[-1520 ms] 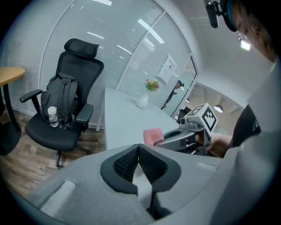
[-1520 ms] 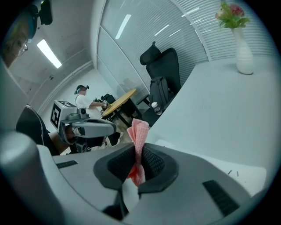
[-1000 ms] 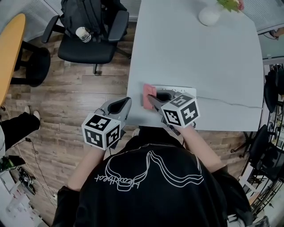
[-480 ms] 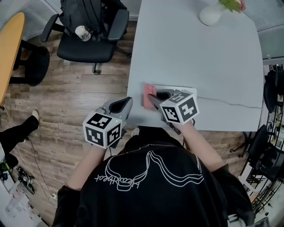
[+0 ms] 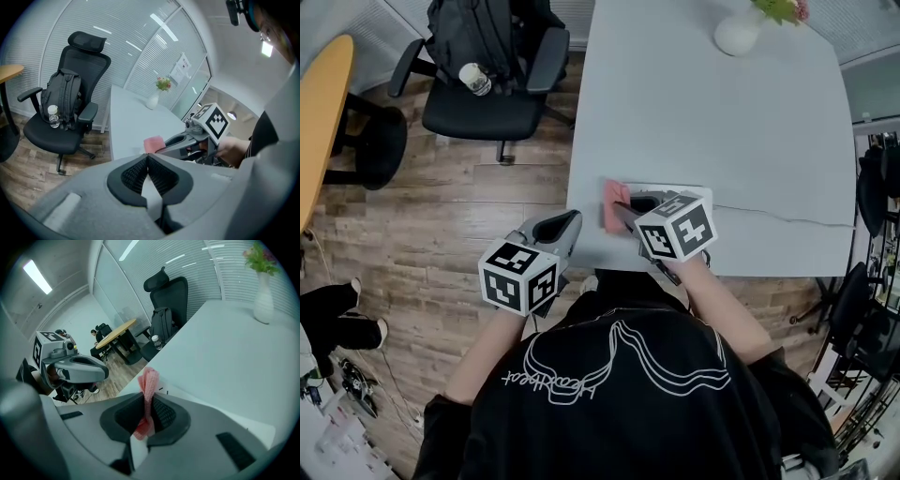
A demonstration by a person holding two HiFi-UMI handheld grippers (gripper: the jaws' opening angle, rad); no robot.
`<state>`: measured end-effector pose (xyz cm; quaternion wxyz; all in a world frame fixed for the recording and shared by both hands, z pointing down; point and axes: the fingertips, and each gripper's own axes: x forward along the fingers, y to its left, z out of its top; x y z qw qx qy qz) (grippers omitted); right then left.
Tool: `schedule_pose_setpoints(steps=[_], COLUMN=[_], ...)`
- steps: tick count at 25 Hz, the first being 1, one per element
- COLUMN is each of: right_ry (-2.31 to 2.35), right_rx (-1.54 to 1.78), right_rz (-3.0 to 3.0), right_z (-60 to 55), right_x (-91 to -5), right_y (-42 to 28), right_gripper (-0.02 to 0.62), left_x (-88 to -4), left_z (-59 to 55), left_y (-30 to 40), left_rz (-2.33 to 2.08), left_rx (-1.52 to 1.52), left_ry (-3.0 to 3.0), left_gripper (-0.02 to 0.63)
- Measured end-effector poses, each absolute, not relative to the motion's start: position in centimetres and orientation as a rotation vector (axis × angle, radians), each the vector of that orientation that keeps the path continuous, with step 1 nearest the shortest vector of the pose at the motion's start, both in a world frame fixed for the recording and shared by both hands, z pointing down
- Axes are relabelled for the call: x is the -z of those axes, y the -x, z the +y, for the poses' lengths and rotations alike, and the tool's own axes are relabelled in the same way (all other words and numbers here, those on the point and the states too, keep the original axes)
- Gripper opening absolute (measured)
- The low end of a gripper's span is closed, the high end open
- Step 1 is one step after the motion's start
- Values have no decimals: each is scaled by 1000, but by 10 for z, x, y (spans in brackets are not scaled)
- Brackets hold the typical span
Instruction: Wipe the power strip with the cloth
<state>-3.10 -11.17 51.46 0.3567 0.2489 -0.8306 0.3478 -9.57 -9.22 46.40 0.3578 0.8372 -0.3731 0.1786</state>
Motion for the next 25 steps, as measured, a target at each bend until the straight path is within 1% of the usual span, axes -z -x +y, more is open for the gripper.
schedule_pose_setpoints(steps=[25], right_ry=[-791], right_rx=[-942], right_rz=[-2081], right_z=[-119], right_x=[-515], right_y=[-25], right_gripper=[38], left_x=[-463], left_z=[-94], left_y=[77], left_rz=[-884], left_rx=[-451], left_ry=[-2175], left_gripper=[12])
